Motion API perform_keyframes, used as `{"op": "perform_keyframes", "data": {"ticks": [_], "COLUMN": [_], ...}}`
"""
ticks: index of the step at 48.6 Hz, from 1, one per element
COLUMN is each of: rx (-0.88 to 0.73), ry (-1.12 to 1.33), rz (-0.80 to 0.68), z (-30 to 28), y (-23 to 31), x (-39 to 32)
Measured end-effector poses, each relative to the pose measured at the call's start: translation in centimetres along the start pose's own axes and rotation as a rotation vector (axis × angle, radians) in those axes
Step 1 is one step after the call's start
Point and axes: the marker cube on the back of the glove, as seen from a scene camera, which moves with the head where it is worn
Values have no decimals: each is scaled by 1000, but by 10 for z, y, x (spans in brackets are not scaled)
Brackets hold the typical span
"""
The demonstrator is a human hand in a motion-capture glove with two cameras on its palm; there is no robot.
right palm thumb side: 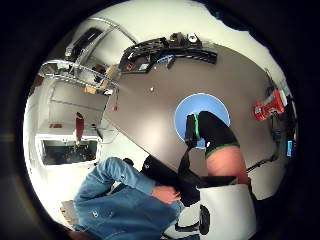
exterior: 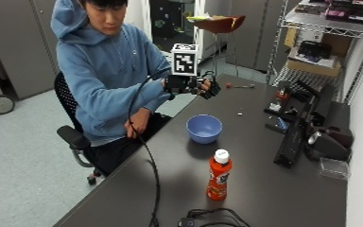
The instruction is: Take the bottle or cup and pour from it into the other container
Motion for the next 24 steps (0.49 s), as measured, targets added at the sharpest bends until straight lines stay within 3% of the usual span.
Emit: {"op": "perform_keyframes", "data": {"ticks": [24], "rx": [-4], "ry": [-1], "rz": [-6], "z": [-6], "y": [-2], "x": [-1]}}
